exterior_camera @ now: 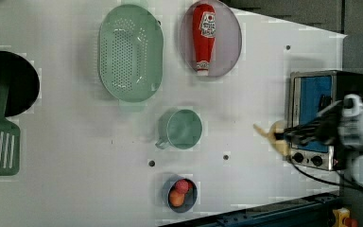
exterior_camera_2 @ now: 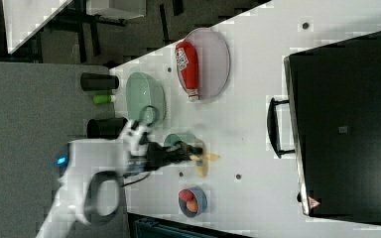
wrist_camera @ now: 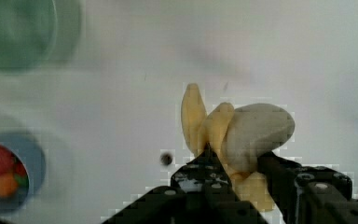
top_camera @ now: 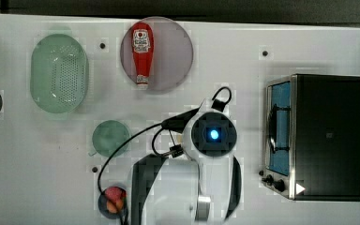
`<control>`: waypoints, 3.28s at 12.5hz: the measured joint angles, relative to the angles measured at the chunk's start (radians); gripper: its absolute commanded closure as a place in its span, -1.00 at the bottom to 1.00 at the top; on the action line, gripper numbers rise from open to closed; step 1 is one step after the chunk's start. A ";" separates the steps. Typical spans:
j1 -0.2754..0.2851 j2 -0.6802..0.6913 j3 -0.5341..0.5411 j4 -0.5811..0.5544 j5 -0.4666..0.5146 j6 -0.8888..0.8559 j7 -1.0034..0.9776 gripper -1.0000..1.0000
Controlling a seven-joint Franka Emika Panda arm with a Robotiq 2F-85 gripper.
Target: Pick Banana and place it in mug.
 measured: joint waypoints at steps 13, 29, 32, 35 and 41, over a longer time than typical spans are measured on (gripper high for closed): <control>0.051 0.025 0.399 0.068 0.109 -0.066 0.569 0.36; 0.062 0.344 0.444 0.068 0.013 0.290 0.794 -1.00; 0.066 0.294 0.414 0.064 0.016 0.309 0.797 -1.00; 0.053 0.156 0.348 0.068 0.012 0.248 0.798 -1.00; 0.050 -0.162 0.113 0.246 0.013 -0.126 0.798 -1.00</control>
